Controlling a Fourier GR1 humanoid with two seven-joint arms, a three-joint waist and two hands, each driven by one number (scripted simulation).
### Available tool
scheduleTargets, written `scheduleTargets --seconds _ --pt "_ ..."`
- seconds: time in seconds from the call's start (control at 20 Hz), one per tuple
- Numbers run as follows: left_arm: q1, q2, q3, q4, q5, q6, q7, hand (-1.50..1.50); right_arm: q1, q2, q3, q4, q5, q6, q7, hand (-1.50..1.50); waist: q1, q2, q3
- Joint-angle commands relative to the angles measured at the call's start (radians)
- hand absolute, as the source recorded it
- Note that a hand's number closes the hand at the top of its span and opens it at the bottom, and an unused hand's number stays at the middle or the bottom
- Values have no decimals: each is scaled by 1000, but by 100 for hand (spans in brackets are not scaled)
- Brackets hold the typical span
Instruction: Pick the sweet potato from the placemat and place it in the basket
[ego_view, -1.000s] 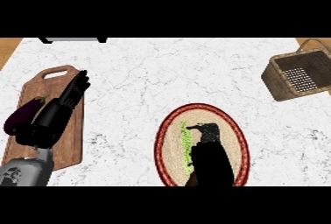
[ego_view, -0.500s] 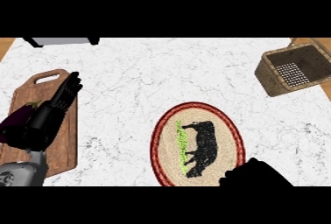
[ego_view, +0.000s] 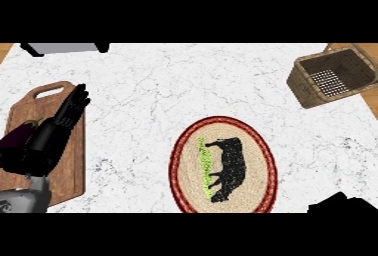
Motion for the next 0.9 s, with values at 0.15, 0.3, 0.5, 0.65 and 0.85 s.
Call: scheduleTargets --seconds 0.15,0.3,0.5,0.65,0.85 --pt "15 6 -3 -28 8 -17 8 0 92 -42 -356 -162 -405 23 23 150 10 0 -4" --pt "11 -1 0 -30 -6 3 13 0 98 -92 -535 -147 -542 41 47 150 17 -1 -5" --pt "-18 -9 -13 -14 0 -15 25 0 19 -177 -773 -24 -657 79 51 150 27 2 -5" --pt "-26 -1 -9 16 -11 -30 -14 0 -68 -261 -894 80 -785 94 127 150 45 5 -8" --pt "-63 -9 -22 -3 -11 -40 37 0 -212 -434 -960 225 -947 68 279 150 80 11 -7"
